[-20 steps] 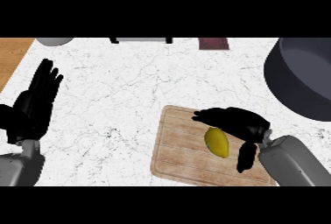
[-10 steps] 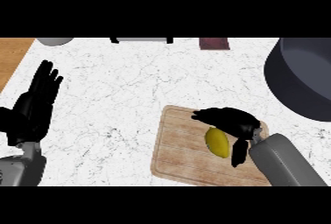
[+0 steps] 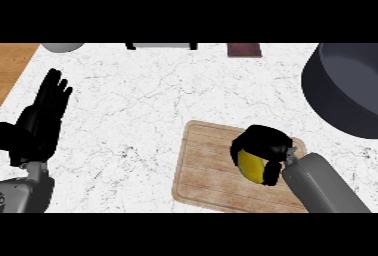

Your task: Pick the lemon from the cutting board and place it in the pot

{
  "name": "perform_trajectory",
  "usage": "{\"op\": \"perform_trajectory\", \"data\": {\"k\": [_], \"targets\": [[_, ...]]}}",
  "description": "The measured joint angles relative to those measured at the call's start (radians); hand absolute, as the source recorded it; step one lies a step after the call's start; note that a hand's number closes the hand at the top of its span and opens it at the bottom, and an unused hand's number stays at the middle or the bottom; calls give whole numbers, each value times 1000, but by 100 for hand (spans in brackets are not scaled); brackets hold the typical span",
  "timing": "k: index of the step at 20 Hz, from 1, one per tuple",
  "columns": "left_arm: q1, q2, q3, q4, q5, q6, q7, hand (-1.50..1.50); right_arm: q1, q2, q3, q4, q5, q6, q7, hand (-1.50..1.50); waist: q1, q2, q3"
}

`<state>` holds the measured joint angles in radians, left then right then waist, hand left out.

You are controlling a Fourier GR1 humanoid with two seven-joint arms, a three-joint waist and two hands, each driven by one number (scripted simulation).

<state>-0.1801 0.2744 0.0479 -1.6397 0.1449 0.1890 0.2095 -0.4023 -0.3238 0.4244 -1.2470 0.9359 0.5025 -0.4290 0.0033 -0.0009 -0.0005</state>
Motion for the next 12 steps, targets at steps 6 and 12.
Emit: {"op": "perform_trajectory", "data": {"k": [6, 12], "targets": [[-2, -2, 14, 3, -8, -3, 10, 0, 49, 83, -81, -26, 12, -15, 181, 150, -11, -4, -3], [4, 0, 30, 5, -4, -13, 1, 0, 163, 185, -147, -193, 15, -31, 457, 150, -19, -5, -2]]}}
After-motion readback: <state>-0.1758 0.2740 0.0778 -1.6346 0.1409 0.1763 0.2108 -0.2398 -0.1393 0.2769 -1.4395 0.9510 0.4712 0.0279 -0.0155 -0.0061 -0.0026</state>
